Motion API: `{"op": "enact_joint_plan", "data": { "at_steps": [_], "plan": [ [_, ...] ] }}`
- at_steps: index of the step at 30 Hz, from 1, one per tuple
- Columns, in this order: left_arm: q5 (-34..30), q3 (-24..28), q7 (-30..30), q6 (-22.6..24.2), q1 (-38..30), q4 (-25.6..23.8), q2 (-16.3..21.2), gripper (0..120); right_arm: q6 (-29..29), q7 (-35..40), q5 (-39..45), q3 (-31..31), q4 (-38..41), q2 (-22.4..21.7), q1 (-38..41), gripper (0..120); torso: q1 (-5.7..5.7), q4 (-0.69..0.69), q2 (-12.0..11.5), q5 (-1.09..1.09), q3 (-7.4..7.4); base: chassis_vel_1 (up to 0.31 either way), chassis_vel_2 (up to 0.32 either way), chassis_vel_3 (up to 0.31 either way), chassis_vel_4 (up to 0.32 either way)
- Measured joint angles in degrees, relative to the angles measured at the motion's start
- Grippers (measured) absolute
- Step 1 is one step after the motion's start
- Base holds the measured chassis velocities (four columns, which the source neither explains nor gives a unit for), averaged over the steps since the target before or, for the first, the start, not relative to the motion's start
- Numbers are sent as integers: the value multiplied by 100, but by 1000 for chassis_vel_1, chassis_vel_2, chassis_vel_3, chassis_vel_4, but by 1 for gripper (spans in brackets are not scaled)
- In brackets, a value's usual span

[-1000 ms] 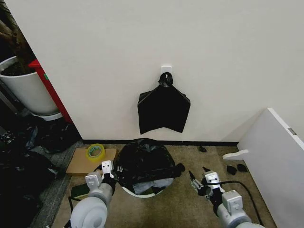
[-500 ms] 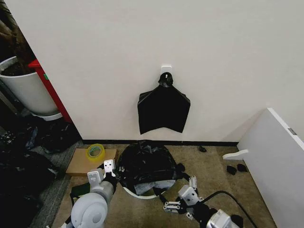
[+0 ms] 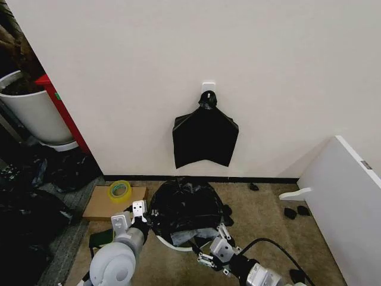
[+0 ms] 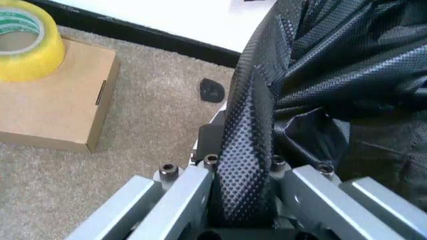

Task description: Place the garbage bag over the trash bin.

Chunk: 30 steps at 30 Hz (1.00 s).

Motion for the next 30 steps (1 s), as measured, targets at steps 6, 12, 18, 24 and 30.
{"op": "enact_joint_plan", "data": {
  "at_steps": [6, 12, 18, 24, 30],
  "plan": [
    [-11, 1, 2, -1, 0, 0, -4, 1, -1, 53, 0, 10, -10, -17, 8, 29, 0, 0, 0, 0, 0, 0, 0, 0, 0],
    [-37, -8, 1, -4, 1, -4, -8, 1, -3, 133, -5, -44, -25, -11, 20, 8, 0, 0, 0, 0, 0, 0, 0, 0, 0],
    [-185, -31, -53, 20, -27, -3, -23, 1, 333, 98, -188, -83, -132, -24, -48, 0, 1, 0, 0, 0, 0, 0, 0, 0, 0],
    [-572, -93, -259, 160, -153, 23, -16, 1, 1061, -252, -460, 8, -297, -90, -152, 0, 1, 0, 0, 1, 0, 0, 0, 0, 0],
    [-1227, -215, -567, 310, -340, 46, 13, 1, 2152, -875, -895, 125, -787, -169, -407, 0, 1, -1, 0, -1, 0, 0, 0, 0, 0]
  ]
}}
